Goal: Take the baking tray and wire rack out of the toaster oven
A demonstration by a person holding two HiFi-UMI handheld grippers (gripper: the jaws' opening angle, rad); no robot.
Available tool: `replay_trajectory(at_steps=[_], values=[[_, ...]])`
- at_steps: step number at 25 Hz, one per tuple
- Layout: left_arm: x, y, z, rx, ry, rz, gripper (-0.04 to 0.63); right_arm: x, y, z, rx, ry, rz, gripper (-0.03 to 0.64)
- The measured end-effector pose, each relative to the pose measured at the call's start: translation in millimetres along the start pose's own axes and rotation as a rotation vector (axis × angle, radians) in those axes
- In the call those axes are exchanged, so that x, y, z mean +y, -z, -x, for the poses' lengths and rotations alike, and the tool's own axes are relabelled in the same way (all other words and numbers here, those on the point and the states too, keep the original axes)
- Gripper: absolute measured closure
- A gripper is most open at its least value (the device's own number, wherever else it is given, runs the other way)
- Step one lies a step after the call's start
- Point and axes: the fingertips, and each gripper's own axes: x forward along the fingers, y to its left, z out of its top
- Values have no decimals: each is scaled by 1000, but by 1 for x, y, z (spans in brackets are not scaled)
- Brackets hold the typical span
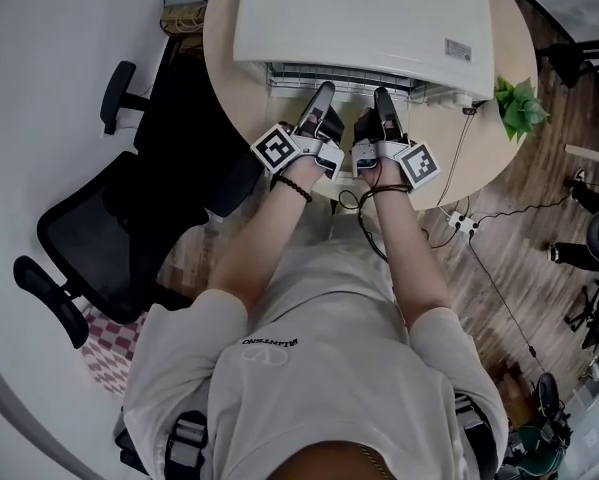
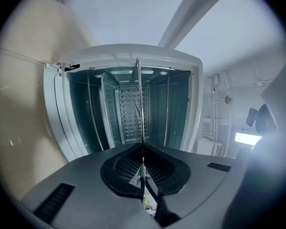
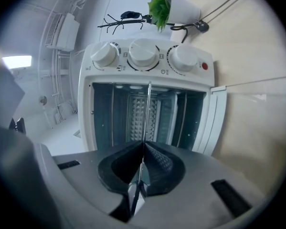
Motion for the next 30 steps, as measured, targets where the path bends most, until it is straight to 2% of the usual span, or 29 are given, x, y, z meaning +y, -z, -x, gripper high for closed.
replay_trajectory(at_steps=[13, 30], values=[[-4, 25, 45, -21, -30, 3, 589, -6, 17, 49, 74, 29, -10, 609], [-21, 57, 110, -37, -48, -42, 589, 1, 46, 117, 177, 29, -19, 609]])
